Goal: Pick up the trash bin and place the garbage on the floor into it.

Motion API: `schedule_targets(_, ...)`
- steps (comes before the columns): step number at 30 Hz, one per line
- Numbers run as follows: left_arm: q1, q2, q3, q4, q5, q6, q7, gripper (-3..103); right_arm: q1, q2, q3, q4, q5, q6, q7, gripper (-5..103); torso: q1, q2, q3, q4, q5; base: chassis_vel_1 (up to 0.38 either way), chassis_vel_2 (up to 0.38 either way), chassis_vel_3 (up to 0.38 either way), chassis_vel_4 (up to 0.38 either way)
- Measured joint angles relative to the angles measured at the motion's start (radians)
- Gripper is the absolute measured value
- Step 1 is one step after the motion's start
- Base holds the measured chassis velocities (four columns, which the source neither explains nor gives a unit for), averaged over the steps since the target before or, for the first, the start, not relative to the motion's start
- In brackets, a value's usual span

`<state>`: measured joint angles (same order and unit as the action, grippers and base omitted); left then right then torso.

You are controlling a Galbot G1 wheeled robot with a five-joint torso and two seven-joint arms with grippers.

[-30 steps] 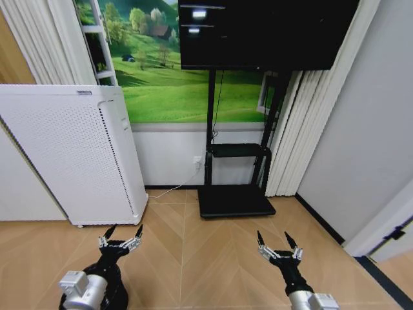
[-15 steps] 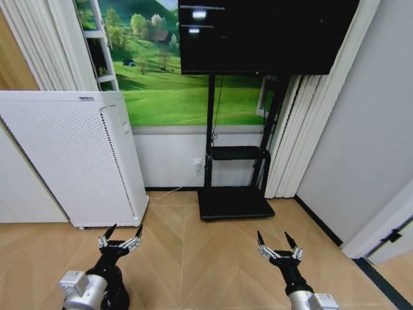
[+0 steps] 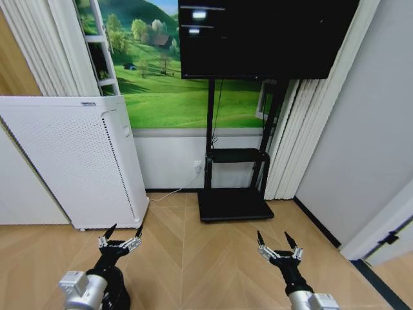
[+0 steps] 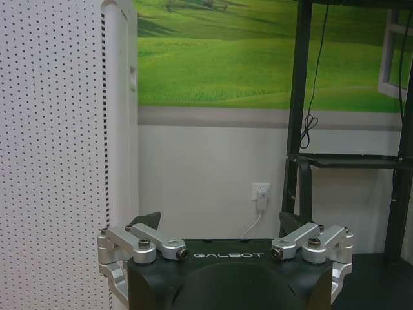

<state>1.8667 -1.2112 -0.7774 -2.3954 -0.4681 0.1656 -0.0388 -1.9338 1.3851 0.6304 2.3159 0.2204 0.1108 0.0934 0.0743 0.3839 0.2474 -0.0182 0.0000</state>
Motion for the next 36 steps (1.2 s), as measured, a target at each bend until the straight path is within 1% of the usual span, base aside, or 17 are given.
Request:
schedule_targets(3, 0.000, 0.000, 0.000, 0.000, 0.000, 0.000, 0.000, 100, 0.000, 0.000, 0.000, 0.000, 0.000, 0.000, 0.000, 100, 0.004, 0.010, 0.006, 0.0000, 0.0000, 0.000, 0.000, 0.000, 0.000)
schedule_targets(4, 0.000, 0.000, 0.000, 0.000, 0.000, 0.000, 0.000, 100, 0.000, 0.000, 0.000, 0.000, 0.000, 0.000, 0.000, 100, 0.007, 0.019, 0.012, 0.0000, 0.0000, 0.000, 0.000, 0.000, 0.000)
schedule_targets(6, 0.000, 0.000, 0.000, 0.000, 0.000, 0.000, 0.000, 100, 0.000, 0.000, 0.000, 0.000, 0.000, 0.000, 0.000, 100, 0.008, 0.022, 0.014, 0.0000, 0.0000, 0.000, 0.000, 0.000, 0.000)
schedule_targets(8, 0.000, 0.000, 0.000, 0.000, 0.000, 0.000, 0.000, 100, 0.000, 0.000, 0.000, 0.000, 0.000, 0.000, 0.000, 100, 0.013, 0.036, 0.022, 0.0000, 0.0000, 0.000, 0.000, 0.000, 0.000)
schedule_targets(12, 0.000, 0.000, 0.000, 0.000, 0.000, 0.000, 0.000, 100, 0.000, 0.000, 0.000, 0.000, 0.000, 0.000, 0.000, 100, 0.018, 0.046, 0.029, 0.0000, 0.0000, 0.000, 0.000, 0.000, 0.000)
schedule_targets(15, 0.000, 0.000, 0.000, 0.000, 0.000, 0.000, 0.000, 100, 0.000, 0.000, 0.000, 0.000, 0.000, 0.000, 0.000, 100, 0.025, 0.065, 0.040, 0.0000, 0.0000, 0.000, 0.000, 0.000, 0.000)
schedule_targets(21, 0.000, 0.000, 0.000, 0.000, 0.000, 0.000, 0.000, 100, 0.000, 0.000, 0.000, 0.000, 0.000, 0.000, 0.000, 100, 0.032, 0.085, 0.052, 0.0000, 0.0000, 0.000, 0.000, 0.000, 0.000)
schedule_targets(27, 0.000, 0.000, 0.000, 0.000, 0.000, 0.000, 0.000, 100, 0.000, 0.000, 0.000, 0.000, 0.000, 0.000, 0.000, 100, 0.045, 0.116, 0.071, 0.0000, 0.0000, 0.000, 0.000, 0.000, 0.000)
schedule_targets(35, 0.000, 0.000, 0.000, 0.000, 0.000, 0.000, 0.000, 100, 0.000, 0.000, 0.000, 0.000, 0.000, 0.000, 0.000, 100, 0.057, 0.146, 0.089, 0.0000, 0.0000, 0.000, 0.000, 0.000, 0.000)
schedule_targets(36, 0.000, 0.000, 0.000, 0.000, 0.000, 0.000, 0.000, 100, 0.000, 0.000, 0.000, 0.000, 0.000, 0.000, 0.000, 100, 0.061, 0.155, 0.094, 0.0000, 0.0000, 0.000, 0.000, 0.000, 0.000)
